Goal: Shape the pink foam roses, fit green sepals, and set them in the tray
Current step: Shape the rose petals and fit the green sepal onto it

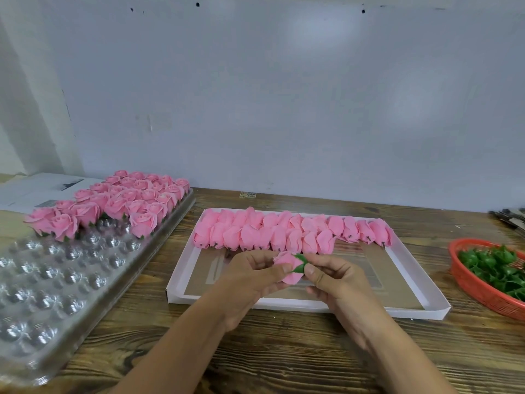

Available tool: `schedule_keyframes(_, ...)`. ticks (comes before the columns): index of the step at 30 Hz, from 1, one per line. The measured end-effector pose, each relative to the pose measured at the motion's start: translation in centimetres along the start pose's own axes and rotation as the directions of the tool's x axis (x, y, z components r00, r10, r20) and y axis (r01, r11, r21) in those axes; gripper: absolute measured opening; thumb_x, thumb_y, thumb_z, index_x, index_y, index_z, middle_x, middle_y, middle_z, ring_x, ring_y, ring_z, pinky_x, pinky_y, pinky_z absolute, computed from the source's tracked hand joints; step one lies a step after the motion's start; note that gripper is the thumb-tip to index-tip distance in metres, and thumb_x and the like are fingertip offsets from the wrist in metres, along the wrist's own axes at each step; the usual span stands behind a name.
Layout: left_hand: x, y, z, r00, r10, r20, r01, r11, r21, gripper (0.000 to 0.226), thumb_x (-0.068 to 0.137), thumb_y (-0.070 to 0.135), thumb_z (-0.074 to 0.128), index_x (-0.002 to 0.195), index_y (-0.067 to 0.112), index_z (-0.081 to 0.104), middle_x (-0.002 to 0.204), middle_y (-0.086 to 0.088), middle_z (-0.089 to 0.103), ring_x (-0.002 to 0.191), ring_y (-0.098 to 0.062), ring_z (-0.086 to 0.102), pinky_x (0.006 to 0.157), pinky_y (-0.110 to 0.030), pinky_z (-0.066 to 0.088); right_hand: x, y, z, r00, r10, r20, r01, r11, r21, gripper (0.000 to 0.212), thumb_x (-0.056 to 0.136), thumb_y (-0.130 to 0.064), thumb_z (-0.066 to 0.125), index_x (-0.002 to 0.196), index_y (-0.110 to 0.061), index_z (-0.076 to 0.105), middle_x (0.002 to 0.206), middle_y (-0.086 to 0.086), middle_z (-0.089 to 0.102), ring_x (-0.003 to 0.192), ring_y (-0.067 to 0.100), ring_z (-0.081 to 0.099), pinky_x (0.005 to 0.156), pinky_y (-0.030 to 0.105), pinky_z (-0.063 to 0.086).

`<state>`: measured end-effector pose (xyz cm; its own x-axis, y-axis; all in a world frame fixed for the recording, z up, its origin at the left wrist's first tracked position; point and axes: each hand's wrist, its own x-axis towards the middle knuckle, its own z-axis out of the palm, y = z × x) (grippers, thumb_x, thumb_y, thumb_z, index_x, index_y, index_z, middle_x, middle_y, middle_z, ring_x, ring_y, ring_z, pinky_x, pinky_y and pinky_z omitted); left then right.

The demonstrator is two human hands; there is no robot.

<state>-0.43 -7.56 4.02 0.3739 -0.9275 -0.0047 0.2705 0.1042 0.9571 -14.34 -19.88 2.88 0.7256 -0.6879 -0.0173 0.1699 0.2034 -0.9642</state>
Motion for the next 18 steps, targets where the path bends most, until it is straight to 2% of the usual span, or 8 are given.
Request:
schedule_keyframes(6, 0.1, 0.0, -0.1, 1.0, -0.019, -0.016, 0.02, 1.0, 0.024, 0.027, 0.076, 0.021, 0.079, 0.102, 0.011, 0.079, 0.114, -0.012, 0.074, 0.111, -0.025, 0.07, 0.09, -0.03, 0.057, -0.1, 0.1, -0.1, 1.0, -0.004, 0.002, 0.004, 0.998, -0.058, 0.038, 0.067, -0.018, 0.077, 0.103, -0.007, 0.076, 0.103, 0.016, 0.075, 0.092, 0.022, 0.068, 0.065, 0.025, 0.056)
schedule_keyframes(10, 0.1, 0.2, 0.1, 1.0, -0.003, -0.026, 0.004, 0.999, 0.046, 0.028, 0.076, 0.023, 0.078, 0.103, 0.013, 0.079, 0.113, -0.011, 0.075, 0.111, -0.024, 0.07, 0.092, -0.031, 0.057, -0.2, -0.6, 0.0, 0.994, -0.112, 0.016, 0.113, 0.978, -0.173, 0.02, 0.077, -0.014, 0.075, 0.094, -0.024, 0.08, 0.095, 0.004, 0.077, 0.084, 0.009, 0.068, 0.066, 0.019, 0.054)
schedule_keyframes(14, 0.1, 0.4, 0.2, 0.996, 0.06, -0.061, -0.051, 0.989, 0.138, 0.019, 0.085, 0.022, 0.077, 0.104, 0.022, 0.079, 0.11, -0.005, 0.076, 0.108, -0.019, 0.071, 0.089, -0.026, 0.057, -0.2, -0.9, -0.1, 0.949, -0.296, 0.106, 0.313, 0.858, -0.408, 0.038, 0.086, -0.004, 0.072, 0.099, -0.039, 0.075, 0.093, -0.009, 0.075, 0.085, 0.006, 0.067, 0.073, 0.017, 0.053)
schedule_keyframes(18, 0.1, -0.1, 0.1, 0.99, 0.092, -0.106, -0.058, 0.957, 0.283, 0.019, 0.088, 0.021, 0.075, 0.101, 0.034, 0.077, 0.105, 0.004, 0.077, 0.102, -0.012, 0.072, 0.087, -0.026, 0.058, -0.2, 0.2, -0.3, 0.939, -0.301, 0.166, 0.334, 0.688, -0.644, 0.049, 0.079, -0.013, 0.076, 0.113, -0.046, 0.065, 0.092, -0.018, 0.067, 0.089, 0.006, 0.063, 0.069, 0.012, 0.048)
